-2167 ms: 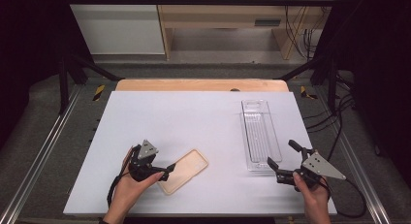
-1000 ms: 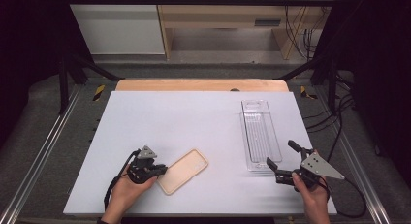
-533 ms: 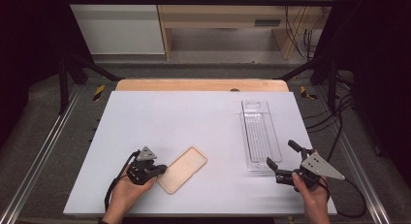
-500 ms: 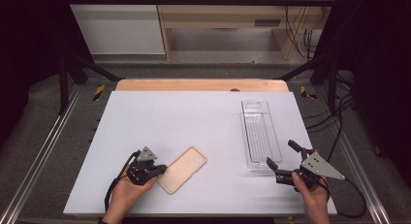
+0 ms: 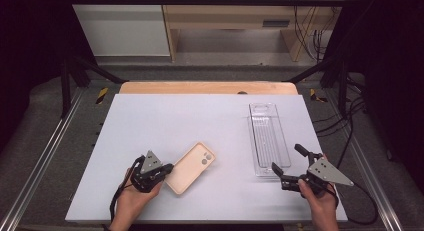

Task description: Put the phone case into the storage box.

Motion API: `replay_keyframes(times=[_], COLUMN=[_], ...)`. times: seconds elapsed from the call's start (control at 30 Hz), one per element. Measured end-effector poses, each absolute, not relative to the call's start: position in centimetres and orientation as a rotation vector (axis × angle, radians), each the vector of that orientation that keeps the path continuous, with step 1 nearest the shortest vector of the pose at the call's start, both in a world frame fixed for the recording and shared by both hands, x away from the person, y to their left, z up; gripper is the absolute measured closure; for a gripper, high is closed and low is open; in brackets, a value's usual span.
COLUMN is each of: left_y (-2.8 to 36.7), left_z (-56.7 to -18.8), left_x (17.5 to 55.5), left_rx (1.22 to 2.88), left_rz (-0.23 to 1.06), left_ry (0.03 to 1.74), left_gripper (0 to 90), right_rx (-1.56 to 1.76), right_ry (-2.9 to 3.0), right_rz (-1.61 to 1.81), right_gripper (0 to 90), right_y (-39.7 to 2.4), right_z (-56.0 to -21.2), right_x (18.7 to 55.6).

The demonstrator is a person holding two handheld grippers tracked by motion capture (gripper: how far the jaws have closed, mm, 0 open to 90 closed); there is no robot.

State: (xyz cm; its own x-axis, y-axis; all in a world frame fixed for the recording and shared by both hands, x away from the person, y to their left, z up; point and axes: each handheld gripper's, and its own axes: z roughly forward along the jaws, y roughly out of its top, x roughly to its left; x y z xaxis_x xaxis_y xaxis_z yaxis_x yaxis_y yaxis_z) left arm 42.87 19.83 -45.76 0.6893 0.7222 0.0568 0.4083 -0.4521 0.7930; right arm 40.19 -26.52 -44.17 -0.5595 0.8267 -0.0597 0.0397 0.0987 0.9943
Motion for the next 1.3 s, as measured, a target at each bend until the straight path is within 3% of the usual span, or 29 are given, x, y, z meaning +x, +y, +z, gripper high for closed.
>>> replay_keyframes(times=[0.2, 0.67, 1.3], left_y=[19.1, 19.1, 19.2], left_z=[-45.1, -44.6, -44.3], left_x=[42.0, 41.3, 40.5], left_rx=[2.036, 1.946, 1.883], left_rz=[0.589, 0.635, 0.703], left_ry=[0.817, 0.804, 0.799], left_gripper=[87.9, 87.9, 87.9], right_rx=[0.896, 0.924, 1.004], right_ry=[1.750, 1.919, 2.004], right_rz=[1.489, 1.471, 1.512], right_gripper=[3.5, 4.7, 5.4], right_y=[-23.9, -15.8, -13.4], right_z=[-42.6, -39.7, -40.2], right_x=[40.3, 43.5, 45.3])
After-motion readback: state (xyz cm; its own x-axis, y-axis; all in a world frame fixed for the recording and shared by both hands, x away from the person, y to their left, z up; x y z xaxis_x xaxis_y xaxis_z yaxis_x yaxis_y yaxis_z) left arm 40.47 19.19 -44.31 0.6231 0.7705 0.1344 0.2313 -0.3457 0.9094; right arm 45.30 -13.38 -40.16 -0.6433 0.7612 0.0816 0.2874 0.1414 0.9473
